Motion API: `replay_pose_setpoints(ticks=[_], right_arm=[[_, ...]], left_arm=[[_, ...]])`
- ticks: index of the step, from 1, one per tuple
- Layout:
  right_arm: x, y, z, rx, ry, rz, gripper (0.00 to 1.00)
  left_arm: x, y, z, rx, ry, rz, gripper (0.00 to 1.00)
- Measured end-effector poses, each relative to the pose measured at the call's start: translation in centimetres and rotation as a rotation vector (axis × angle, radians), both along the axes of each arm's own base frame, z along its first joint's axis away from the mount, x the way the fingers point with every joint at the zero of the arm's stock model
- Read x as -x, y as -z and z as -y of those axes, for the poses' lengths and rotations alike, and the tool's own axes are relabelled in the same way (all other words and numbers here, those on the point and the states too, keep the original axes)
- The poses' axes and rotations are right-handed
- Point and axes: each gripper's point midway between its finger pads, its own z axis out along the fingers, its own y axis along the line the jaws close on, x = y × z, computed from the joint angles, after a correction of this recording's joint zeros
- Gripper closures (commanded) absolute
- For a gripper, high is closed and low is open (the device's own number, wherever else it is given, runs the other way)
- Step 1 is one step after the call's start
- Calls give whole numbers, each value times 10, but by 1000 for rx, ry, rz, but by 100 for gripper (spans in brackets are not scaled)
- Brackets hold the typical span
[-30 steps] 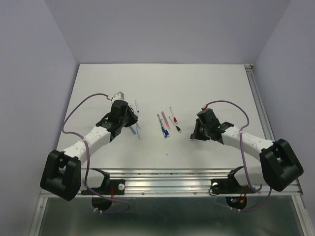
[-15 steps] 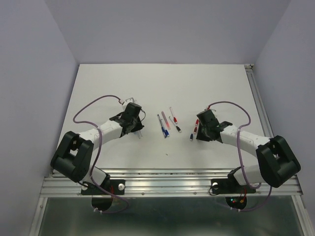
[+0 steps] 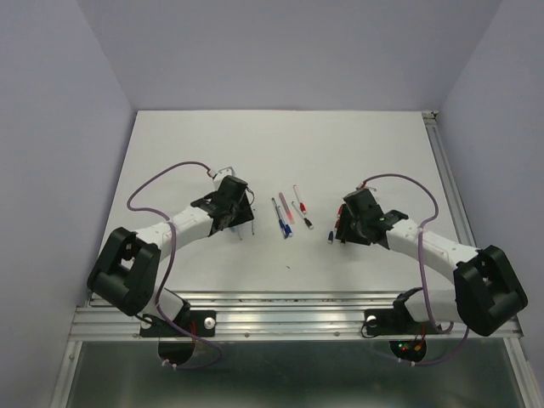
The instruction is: Open the pen caps
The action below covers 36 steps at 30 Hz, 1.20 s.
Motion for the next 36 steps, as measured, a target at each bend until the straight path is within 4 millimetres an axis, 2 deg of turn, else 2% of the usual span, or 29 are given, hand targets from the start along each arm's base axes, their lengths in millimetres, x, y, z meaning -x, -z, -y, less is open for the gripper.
replay_pose_setpoints(ticks=[1,2,3,4,5,6,10,14,18,23,32,36], right_arm=[[0,-6,0,-3,-7,11,34],[0,-8,0,-3,-11,18,30],[-2,-14,-1,-9,-22,33,24],[-5,-22,-3,-16,-40,55,21],[-8,-29,-6,-26,-56,76,19],[-10,-34,-9,-34,-76,90,18],[-24,-54,-31,-83,-195,142,18],[-42,-63,-56,-118,-305,163,20],[-59,-53,-79,-120,-420,148,22],[-65,-28,-99,-71,-526,97,27],[-57,9,-103,17,-618,23,35],[-62,11,-106,44,-630,38,41]], left_arm=[[0,-2,1,2,1,3,29],[1,-4,1,5,5,6,28],[2,-7,2,8,11,15,20],[2,-11,3,16,11,23,16],[1,-16,4,24,17,35,6],[1,-22,6,34,22,49,1],[1,-50,14,95,57,116,1],[0,-79,22,160,95,193,1],[2,-94,24,195,112,238,1],[10,-87,19,191,114,230,1],[12,-84,17,182,111,229,1],[12,-84,17,182,111,230,1]])
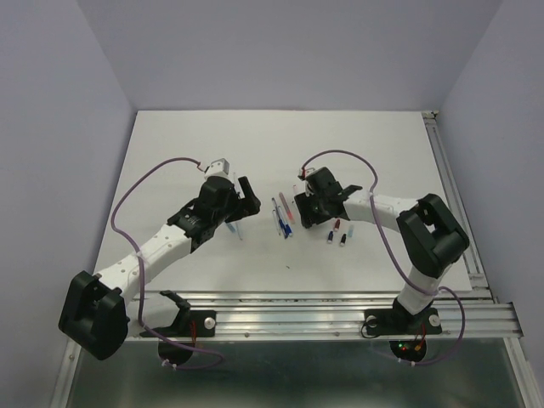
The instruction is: Open the pen caps
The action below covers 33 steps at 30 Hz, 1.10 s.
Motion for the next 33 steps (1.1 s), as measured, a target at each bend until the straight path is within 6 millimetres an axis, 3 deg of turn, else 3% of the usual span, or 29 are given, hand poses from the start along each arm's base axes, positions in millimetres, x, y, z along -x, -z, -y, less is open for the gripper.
replay_pose_setpoints(ticks=[2,6,10,17,20,24,26,33], right_arm=[[-4,1,-1,17,0,16,46],[-15,3,-5,45,-7,49,76],[-15,2,-9,48,-29,67,86],[0,0,-14,38,-61,60,88],[6,-10,-18,3,-61,64,89],[18,-40,-31,-131,-71,80,90],[26,-65,-42,-242,-83,99,90],[48,-107,-87,-496,-176,81,90]], left_arm=[[0,0,0,0,0,0,1],[1,-1,-2,-3,-6,3,1],[0,-6,-4,-1,-16,19,1],[1,-7,-5,-2,-19,22,1],[2,-8,-1,15,-2,18,1],[1,-15,8,77,8,23,1],[-1,-20,15,121,13,28,1],[-2,-29,44,244,64,19,6]])
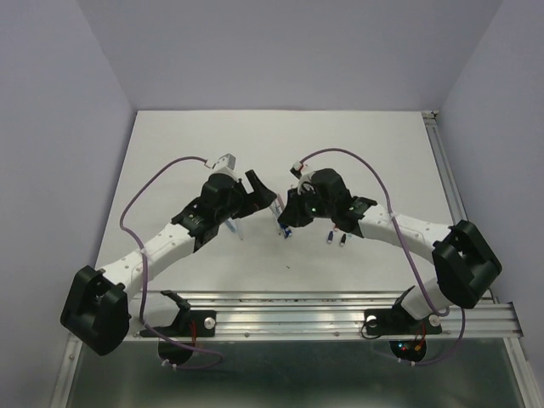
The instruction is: Open the pen caps
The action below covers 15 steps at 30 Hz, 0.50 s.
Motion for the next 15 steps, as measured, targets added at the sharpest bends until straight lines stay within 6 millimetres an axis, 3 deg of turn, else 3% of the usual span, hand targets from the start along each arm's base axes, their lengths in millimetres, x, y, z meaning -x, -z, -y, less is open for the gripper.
replay_pose_setpoints(ticks=[5,8,9,11,15], right_arm=[[8,-17,-17,-96,-41,-16,90],[7,-26,-24,-149,-42,-17,90],[7,-29,-25,-164,-39,-17,89],[7,-30,-26,-176,-32,-32,85],[8,-31,-27,-187,-26,-45,50]], left_arm=[[4,-2,21,65,62,-14,37],[6,2,28,86,87,-32,77],[8,4,30,92,91,-42,100],[10,3,33,111,104,-48,100],[11,1,33,119,107,-47,100]])
